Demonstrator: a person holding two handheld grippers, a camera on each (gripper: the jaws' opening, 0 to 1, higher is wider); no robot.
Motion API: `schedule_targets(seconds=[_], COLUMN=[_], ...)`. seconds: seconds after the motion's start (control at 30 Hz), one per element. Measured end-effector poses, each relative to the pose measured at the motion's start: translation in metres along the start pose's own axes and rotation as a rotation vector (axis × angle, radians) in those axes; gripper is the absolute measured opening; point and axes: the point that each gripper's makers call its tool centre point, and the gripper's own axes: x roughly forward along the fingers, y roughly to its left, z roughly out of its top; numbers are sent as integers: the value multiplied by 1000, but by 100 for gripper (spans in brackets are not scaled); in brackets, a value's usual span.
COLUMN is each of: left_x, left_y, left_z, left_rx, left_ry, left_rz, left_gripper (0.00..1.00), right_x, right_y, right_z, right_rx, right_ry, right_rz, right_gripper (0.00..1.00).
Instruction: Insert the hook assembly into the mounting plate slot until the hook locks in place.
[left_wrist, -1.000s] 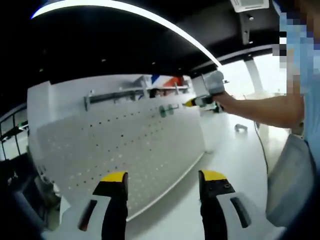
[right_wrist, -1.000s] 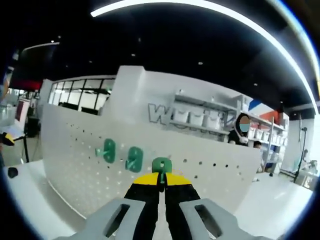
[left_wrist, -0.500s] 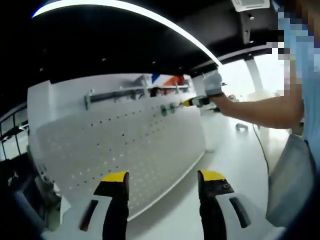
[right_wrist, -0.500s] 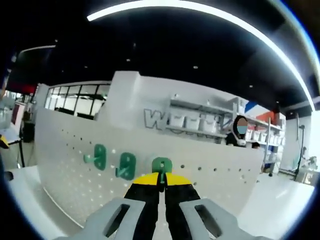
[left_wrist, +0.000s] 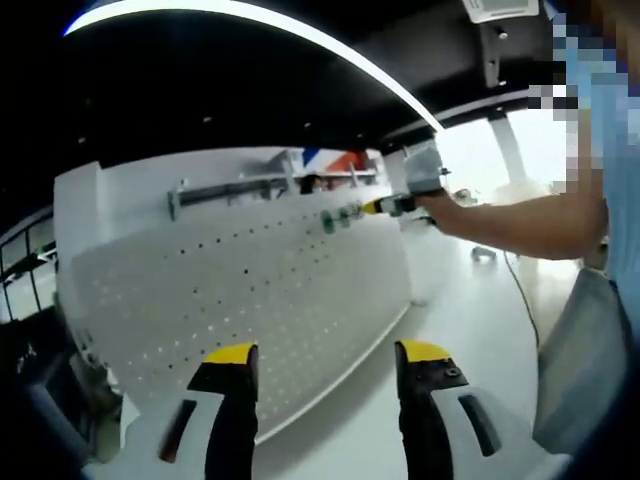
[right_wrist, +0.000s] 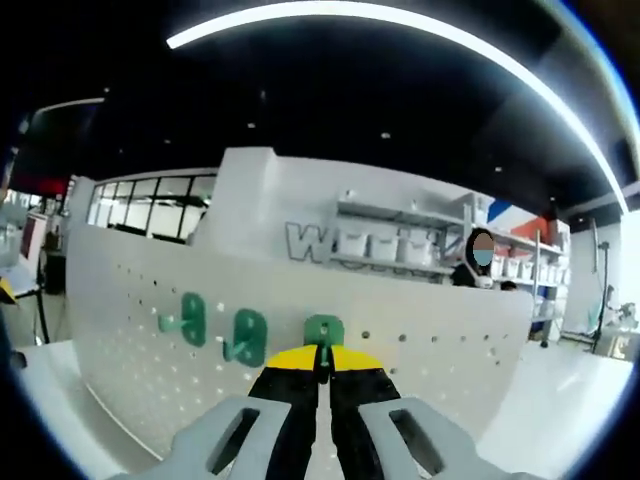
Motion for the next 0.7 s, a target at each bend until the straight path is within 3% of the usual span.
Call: schedule_targets(seconds=[0.7], left_x=[-1], left_y=[5], left_z=[5], left_rx=[80], left_ry=[-4], left_rz=[26], left_gripper=[63], right_x=[3], right_y=[0], right_z=[-4], right_rx=[10], right_ry=[11], right_rz=[-1], right_gripper=[1])
